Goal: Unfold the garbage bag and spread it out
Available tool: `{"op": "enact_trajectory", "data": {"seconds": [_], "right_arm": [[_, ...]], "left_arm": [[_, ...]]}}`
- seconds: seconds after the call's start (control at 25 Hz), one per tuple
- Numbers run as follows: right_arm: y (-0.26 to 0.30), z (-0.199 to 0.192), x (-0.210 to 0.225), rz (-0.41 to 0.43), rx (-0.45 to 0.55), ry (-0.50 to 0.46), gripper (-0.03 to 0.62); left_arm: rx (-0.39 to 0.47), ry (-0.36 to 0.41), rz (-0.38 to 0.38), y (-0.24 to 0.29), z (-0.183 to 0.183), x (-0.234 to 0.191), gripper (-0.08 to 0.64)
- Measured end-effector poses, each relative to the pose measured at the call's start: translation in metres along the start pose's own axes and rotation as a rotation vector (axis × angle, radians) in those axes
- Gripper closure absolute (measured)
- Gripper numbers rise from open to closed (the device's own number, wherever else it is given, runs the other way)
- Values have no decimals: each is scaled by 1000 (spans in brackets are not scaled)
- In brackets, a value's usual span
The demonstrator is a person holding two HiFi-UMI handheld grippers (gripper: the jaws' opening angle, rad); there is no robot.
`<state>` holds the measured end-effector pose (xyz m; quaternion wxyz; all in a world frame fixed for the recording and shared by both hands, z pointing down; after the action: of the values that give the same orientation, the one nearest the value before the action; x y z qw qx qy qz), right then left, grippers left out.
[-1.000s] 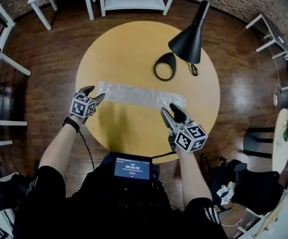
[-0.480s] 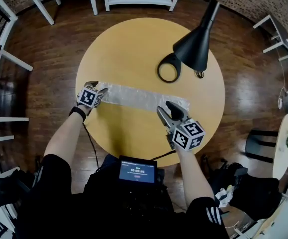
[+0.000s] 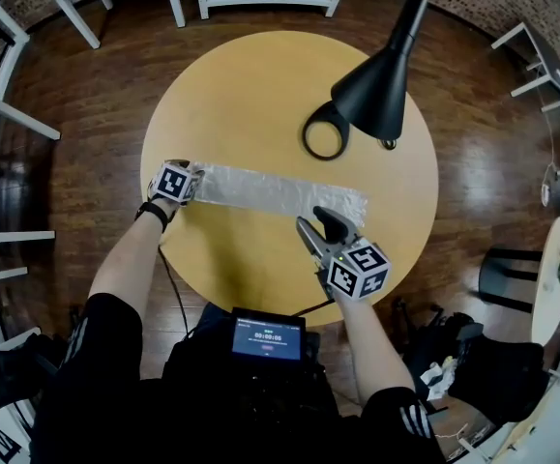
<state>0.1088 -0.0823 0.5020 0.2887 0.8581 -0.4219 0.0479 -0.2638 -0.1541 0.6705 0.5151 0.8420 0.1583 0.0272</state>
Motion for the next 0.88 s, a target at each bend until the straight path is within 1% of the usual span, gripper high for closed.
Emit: {"op": "enact_trajectory", "data": {"seconds": [0.28, 0.36, 0.44, 0.52, 0.6, 0.76, 0.88], "right_arm": [[0, -2, -2, 7, 2, 13, 402], [0, -3, -2, 8, 0, 13, 402], [0, -4, -1, 9, -3, 13, 402], [1, -4, -2, 11, -3, 15, 402], [2, -4, -3, 15, -2, 13, 402], [5, -1, -5, 31, -7, -4, 402], [12, 3, -6, 42, -15, -21, 402]], "left_arm": [[-4, -6, -17, 2, -3, 0, 466], [8, 6, -16, 1, -2, 2, 514], [22, 33, -12, -2, -2, 5, 560], [45, 56, -16, -6, -3, 8, 560], [78, 69, -35, -12, -4, 12, 560], [170, 114, -121, -24, -9, 27, 560], [220, 155, -152, -41, -16, 36, 560]]}}
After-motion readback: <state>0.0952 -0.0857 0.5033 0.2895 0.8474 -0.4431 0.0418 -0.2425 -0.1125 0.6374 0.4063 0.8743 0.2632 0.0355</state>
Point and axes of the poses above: the fingertips, and each gripper's own axes: y forward along the fingers, x to its right, z out of its top, the point moved 8 cm from there along -y, backward along the fingers, and after that the axes turned 5 degrees about -y, right-handed, at the moved point
